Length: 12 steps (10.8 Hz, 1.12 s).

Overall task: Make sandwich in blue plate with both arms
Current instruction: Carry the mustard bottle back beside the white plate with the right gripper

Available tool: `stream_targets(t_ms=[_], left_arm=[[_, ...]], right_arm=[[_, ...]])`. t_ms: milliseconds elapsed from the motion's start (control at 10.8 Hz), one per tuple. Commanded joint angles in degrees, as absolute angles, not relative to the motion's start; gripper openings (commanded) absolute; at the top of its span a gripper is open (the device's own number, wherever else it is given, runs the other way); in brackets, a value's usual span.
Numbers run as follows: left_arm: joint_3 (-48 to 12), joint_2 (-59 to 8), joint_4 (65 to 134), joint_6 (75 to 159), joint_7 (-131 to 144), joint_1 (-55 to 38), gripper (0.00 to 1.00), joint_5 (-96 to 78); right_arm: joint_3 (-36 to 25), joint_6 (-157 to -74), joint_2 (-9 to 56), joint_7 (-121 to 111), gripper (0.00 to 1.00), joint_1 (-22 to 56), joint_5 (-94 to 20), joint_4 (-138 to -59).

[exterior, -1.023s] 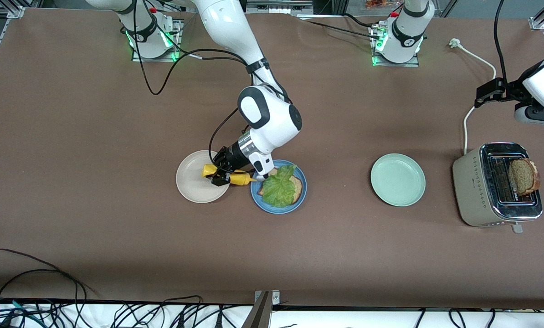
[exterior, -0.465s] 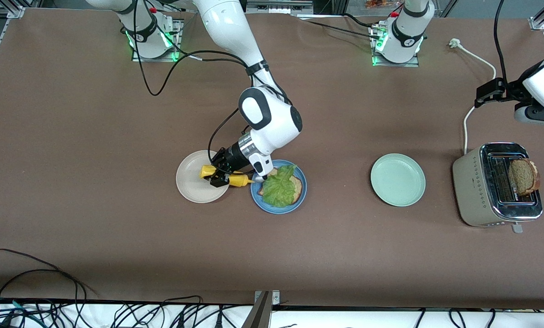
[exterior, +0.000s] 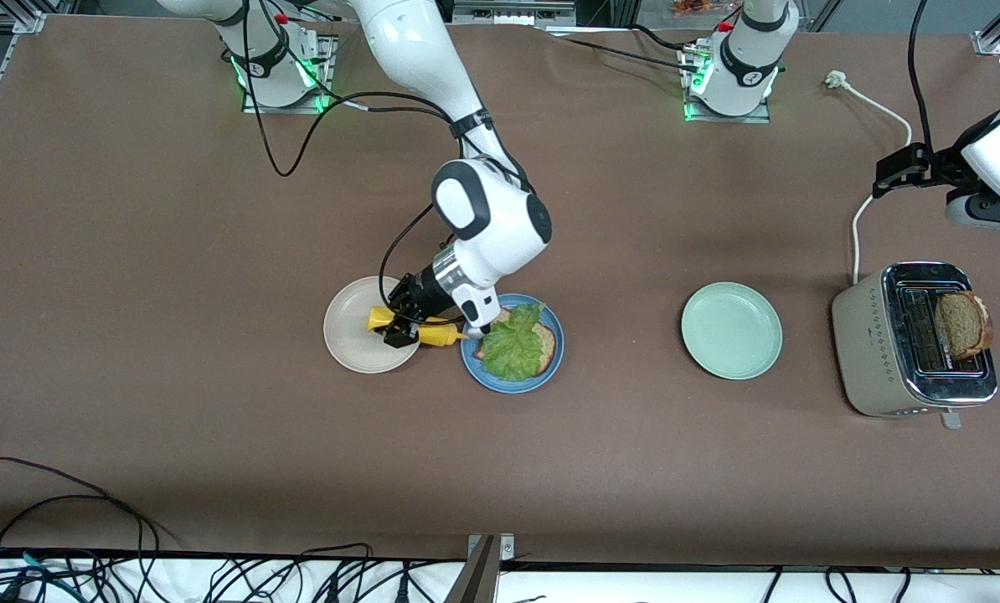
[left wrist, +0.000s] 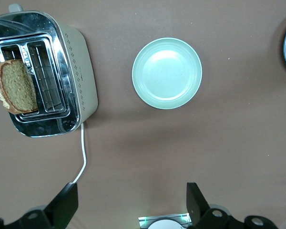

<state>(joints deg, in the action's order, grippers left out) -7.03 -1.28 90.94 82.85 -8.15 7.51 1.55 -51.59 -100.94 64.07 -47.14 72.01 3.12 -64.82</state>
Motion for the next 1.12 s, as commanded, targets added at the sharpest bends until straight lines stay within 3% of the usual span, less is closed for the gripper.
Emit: stream_targets(t_ms=[0, 186, 465, 744, 1023], left_arm=[[-7.3, -1.4, 89.8, 81.7, -7.9, 7.8, 1.0, 2.5], [-7.3, -1.4, 89.8, 81.7, -7.9, 7.8, 1.0, 2.5], [-7.3, -1.4, 89.8, 81.7, -8.0, 7.9, 1.0, 2.5], [-7.3, -1.4, 89.8, 81.7, -8.3, 7.9, 1.0, 2.5], [-7.1, -1.5, 89.8, 81.7, -8.6, 7.9, 1.0, 2.5]], right_arm=[[-50.1, -101.9, 54.3, -56.2, 0.0, 63.5, -14.9, -64.7], [-46.3, -101.8, 48.6, -61.8, 0.0, 55.8, -27.4, -65.8], [-33.0, -101.5, 40.2, -70.0, 0.0, 40.2, -35.0, -70.2], [-27.5, -95.4, 39.9, -82.7, 0.0, 25.6, -51.4, -70.8], [-17.9, -90.9, 40.3, -94.2, 0.0, 12.6, -54.3, -71.7]])
